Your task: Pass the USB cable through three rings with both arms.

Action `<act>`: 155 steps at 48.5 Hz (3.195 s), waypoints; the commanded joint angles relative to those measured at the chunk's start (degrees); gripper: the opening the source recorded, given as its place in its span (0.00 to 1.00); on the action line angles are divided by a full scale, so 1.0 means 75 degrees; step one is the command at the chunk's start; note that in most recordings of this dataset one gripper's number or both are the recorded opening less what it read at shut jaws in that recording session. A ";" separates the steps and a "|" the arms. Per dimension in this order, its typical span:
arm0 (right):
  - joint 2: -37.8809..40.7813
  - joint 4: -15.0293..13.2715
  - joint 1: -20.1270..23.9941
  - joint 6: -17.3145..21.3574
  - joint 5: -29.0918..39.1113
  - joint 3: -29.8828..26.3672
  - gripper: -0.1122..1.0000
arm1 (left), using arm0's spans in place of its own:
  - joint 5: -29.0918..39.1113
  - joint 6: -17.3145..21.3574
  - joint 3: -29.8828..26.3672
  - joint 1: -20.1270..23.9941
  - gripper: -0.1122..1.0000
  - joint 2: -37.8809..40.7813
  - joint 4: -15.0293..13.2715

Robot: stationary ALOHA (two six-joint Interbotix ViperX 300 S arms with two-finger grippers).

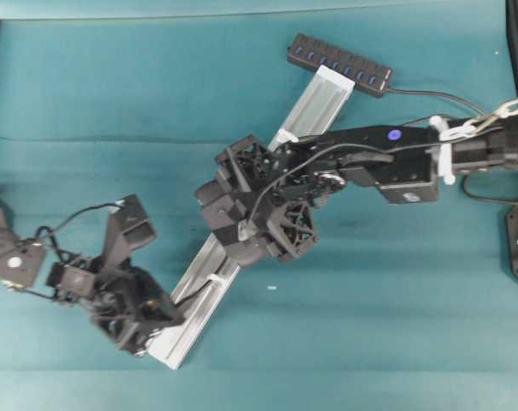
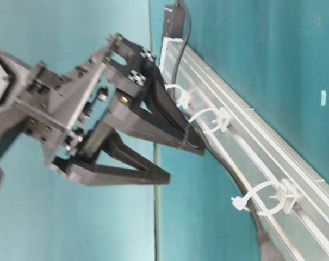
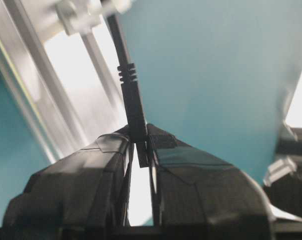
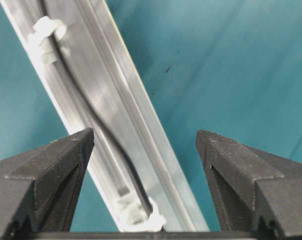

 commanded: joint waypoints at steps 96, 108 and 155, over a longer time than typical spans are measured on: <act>-0.1512 0.0023 -0.0328 0.2402 -0.0762 0.0973 0.88 | 0.0738 0.1031 0.0188 0.0188 0.93 -0.2332 0.0070; -0.2180 0.0012 -0.0457 0.3223 -0.1418 0.1195 0.88 | 0.0738 0.2824 0.0188 0.0809 0.93 -0.3105 0.0070; -0.5836 0.0012 -0.0914 0.5496 -0.3082 0.3914 0.88 | 0.1418 0.5742 0.0492 0.2520 0.93 -0.6234 0.0070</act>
